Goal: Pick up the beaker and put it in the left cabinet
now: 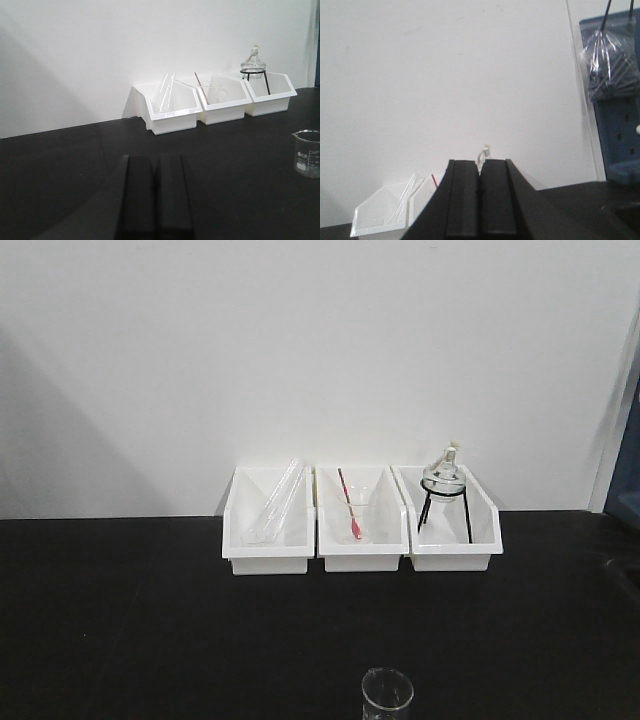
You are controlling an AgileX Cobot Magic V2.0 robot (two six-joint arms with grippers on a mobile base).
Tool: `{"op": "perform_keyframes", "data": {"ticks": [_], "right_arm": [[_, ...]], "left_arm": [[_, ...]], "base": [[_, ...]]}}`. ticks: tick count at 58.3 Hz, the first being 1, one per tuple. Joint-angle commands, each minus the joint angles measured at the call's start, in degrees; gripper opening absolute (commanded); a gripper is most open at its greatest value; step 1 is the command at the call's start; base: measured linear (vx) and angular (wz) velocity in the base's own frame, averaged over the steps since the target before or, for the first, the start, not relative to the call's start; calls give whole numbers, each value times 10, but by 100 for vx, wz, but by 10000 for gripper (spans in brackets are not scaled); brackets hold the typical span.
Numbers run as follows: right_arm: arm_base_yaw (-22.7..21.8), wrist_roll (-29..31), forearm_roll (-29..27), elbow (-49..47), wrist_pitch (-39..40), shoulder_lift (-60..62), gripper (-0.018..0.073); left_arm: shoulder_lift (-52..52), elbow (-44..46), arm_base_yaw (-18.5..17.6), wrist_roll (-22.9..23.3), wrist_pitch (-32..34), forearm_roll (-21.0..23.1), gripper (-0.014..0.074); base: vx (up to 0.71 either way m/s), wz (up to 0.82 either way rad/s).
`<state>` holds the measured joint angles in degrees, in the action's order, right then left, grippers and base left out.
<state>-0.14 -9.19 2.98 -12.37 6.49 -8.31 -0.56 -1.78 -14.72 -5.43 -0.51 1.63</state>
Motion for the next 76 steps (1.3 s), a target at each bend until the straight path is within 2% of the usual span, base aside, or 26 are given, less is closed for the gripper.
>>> {"op": "perform_keyframes", "data": {"ticks": [1,8,20,35,43,55,70,76], "right_arm": [[-3,50,9,-89,20,-96,-6],[-3,103,16,-172,19,-228,-6],[-3,92,16,-256,40,-370,-6],[-3,92,16,-262,51,-416,3],[-3,75,16,-262,51,-416,52],[-3,74,15,-262,51,-416,241],[-3,46,15,-262,53,-416,621],[-3,47,15,-262,54,-416,718]], "left_arm": [[-11,-9,-2,2,48,5,1],[-11,-9,-2,2,48,5,1],[-11,-9,-2,2,48,5,1],[-11,-9,-2,2,48,5,1],[-11,-9,-2,2,48,5,1],[-11,-9,-2,2,48,5,1],[-11,-9,-2,2,48,5,1],[-11,-9,-2,2,48,5,1]], "base": [[0,0],[0,0],[0,0],[0,0],[0,0],[0,0],[0,0],[0,0]]}}
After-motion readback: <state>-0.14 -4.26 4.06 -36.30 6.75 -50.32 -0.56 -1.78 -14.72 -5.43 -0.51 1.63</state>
